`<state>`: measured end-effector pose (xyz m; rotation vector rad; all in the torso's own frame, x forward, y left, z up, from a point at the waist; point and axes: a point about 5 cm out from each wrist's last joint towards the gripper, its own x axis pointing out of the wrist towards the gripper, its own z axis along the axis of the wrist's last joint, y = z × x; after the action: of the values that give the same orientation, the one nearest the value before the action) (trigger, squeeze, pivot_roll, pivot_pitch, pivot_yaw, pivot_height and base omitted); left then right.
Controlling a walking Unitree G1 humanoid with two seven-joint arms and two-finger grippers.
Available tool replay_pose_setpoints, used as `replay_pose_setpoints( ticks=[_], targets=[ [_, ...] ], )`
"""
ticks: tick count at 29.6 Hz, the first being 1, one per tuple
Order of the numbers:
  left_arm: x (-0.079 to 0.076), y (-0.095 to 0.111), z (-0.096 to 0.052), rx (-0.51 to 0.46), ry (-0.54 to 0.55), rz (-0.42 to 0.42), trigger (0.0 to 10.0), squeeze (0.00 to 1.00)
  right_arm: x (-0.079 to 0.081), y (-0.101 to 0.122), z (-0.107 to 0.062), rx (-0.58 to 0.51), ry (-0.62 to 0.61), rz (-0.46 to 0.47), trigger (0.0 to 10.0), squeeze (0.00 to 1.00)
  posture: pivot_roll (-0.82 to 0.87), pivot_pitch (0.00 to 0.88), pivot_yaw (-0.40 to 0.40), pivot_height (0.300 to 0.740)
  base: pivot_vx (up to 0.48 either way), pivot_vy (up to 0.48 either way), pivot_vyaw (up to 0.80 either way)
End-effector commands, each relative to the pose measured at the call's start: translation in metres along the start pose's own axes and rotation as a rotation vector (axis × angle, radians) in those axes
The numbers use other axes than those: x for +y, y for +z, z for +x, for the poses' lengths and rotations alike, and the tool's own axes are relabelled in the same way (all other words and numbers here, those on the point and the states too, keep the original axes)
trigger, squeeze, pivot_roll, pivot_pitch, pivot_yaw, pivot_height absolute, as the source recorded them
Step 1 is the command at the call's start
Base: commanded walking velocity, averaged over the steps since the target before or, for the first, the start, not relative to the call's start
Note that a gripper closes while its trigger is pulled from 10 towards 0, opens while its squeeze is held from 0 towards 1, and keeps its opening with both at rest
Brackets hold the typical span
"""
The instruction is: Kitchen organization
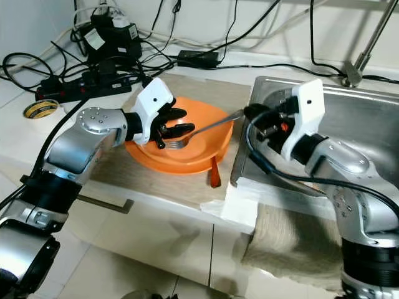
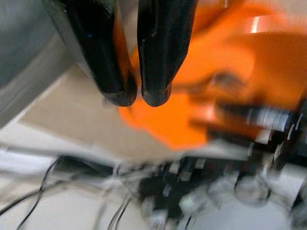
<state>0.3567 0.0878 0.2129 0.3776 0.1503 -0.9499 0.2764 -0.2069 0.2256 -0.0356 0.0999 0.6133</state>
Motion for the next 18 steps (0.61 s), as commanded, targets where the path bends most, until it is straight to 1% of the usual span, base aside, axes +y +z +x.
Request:
replay_pose_setpoints(
  ticks=[1, 7, 13, 15, 16, 18],
  targets=[
    [0.01, 0.003, -0.003, -0.015, 0.044, 0.0, 10.0, 0.0, 0.002, 0.006, -0.005, -0.004, 0.042, -0.01, 10.0, 0.0, -0.08, 0.0, 0.069, 0.74, 0.0, 0.0, 0.0],
    [0.014, 0.0, -0.001, -0.005, 0.053, -0.001, 10.0, 0.0, 0.003, 0.012, -0.012, 0.037, 0.108, -0.047, 10.0, 0.0, -0.08, 0.0, 0.069, 0.74, 0.0, 0.0, 0.0],
    [0.014, 0.003, 0.002, -0.018, 0.048, -0.01, 10.0, 0.0, 0.006, 0.015, -0.01, 0.024, 0.123, -0.048, 10.0, 0.0, -0.08, 0.0, 0.066, 0.74, 0.0, 0.0, 0.0],
    [0.013, 0.006, 0.001, -0.031, 0.039, -0.015, 10.0, 0.0, 0.008, 0.013, -0.009, 0.027, 0.133, -0.044, 10.0, 0.0, -0.08, 0.0, 0.066, 0.74, 0.0, 0.0, 0.0],
    [0.011, 0.011, 0.0, -0.046, 0.028, -0.007, 10.0, 0.0, 0.01, 0.011, -0.008, 0.031, 0.139, -0.041, 10.0, 0.0, -0.07, 0.0, 0.066, 0.74, 0.0, 0.0, 0.0],
    [0.009, 0.015, -0.001, -0.057, 0.023, 0.007, 10.0, 0.0, 0.01, 0.011, -0.007, 0.03, 0.144, -0.038, 10.0, 0.0, -0.07, 0.0, 0.065, 0.74, 0.0, 0.0, 0.0]
  ],
)
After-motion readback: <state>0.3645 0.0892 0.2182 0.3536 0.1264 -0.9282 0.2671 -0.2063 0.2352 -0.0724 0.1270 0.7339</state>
